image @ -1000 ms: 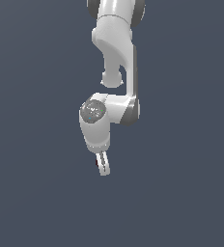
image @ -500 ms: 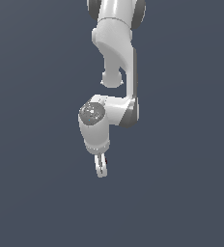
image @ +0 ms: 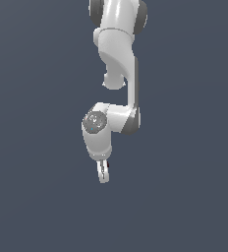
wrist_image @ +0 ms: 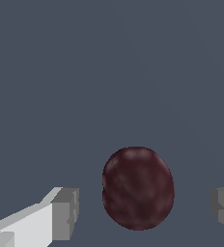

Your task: Pick up the object and move it to a goal position.

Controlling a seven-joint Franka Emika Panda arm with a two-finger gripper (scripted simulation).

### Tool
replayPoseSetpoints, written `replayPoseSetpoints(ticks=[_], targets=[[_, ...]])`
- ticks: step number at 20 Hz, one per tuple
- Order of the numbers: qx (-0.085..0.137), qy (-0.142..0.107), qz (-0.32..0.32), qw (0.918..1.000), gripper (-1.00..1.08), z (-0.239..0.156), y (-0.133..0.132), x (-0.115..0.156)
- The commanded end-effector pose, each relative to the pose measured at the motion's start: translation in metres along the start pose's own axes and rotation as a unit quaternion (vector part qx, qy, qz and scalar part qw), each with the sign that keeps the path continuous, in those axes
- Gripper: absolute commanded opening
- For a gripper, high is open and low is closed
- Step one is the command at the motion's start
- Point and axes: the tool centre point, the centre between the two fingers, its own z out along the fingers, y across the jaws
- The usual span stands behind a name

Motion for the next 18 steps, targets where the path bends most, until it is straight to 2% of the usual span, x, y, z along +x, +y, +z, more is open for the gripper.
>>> replayPoseSetpoints(ticks=[1, 8, 9, 18], targets=[[0.0, 0.0, 0.001, 1.0, 1.0, 0.013, 0.001, 0.0], [0.0, 0.0, 0.001, 1.0, 1.0, 0.023, -0.001, 0.0], [0.0, 0.0, 0.001, 1.0, -1.0, 0.023, -0.001, 0.0], [0.0, 0.0, 0.001, 1.0, -1.0, 0.023, -0.001, 0.0]])
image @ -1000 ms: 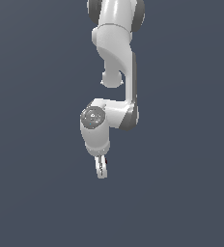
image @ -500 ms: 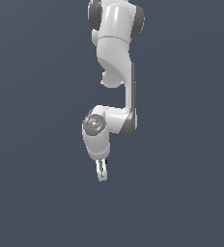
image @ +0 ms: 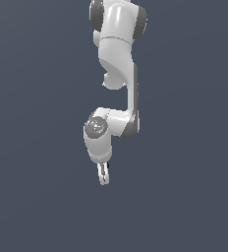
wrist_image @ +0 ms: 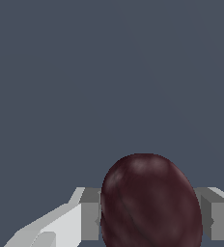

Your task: Pick up the object and move it to a goal position.

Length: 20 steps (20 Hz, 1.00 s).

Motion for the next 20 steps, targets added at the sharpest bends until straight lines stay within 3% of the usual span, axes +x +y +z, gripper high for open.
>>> replayPoseSetpoints(ticks=[1, 10, 20], targets=[[0.0, 0.0, 0.0, 1.0, -1.0, 0.0, 0.0, 0.0], [0.0, 0.0, 0.0, 1.0, -1.0, -0.027, -0.004, -0.016], [0.0, 0.0, 0.001, 1.0, -1.0, -0.119, -0.016, -0.07]])
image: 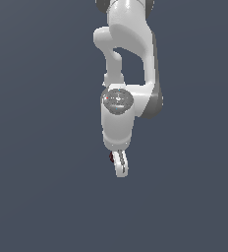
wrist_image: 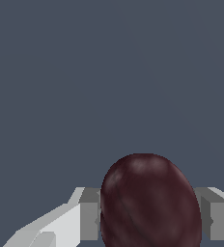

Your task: Pick up the object and move it to a goal position.

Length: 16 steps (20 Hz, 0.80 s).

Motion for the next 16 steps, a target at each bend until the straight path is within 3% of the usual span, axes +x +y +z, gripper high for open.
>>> replayPoseSetpoints(ticks=[1, 9, 16], targets=[[0.0, 0.0, 0.0, 1.0, -1.0, -0.027, -0.004, -0.015], [0.0, 0.001, 0.0, 1.0, -1.0, -0.093, -0.015, -0.054], [0.001, 0.001, 0.0, 1.0, -1.0, -0.116, -0.021, -0.068]])
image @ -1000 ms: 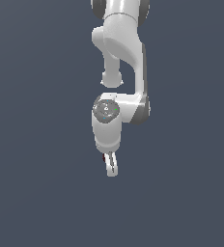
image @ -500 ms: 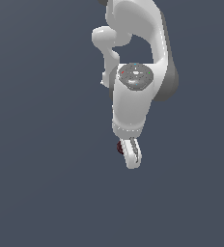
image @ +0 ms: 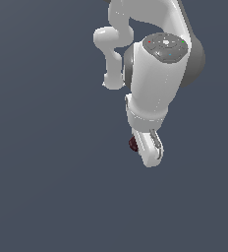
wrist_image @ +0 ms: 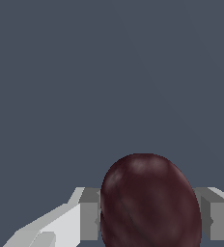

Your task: Pick up the object and move it to a goal position.

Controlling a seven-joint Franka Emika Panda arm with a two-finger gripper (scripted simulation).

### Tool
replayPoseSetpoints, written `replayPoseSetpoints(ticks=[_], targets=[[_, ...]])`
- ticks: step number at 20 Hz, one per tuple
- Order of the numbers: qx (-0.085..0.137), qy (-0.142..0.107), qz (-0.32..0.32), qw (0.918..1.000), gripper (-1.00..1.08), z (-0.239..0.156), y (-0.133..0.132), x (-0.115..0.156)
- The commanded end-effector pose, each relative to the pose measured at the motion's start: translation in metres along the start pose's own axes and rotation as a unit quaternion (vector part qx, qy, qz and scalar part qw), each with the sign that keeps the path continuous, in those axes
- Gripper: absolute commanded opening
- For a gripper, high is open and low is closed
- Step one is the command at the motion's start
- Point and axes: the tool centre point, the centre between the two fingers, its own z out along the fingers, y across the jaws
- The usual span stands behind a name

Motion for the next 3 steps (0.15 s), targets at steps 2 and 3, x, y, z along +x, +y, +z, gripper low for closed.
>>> replayPoseSetpoints(ticks=[2, 3], targets=[[0.0, 0.0, 0.0, 1.0, -1.0, -0.0047, -0.0016, -0.0024], [0.0, 0.0, 0.0, 1.0, -1.0, -0.0048, -0.0017, -0.0025]])
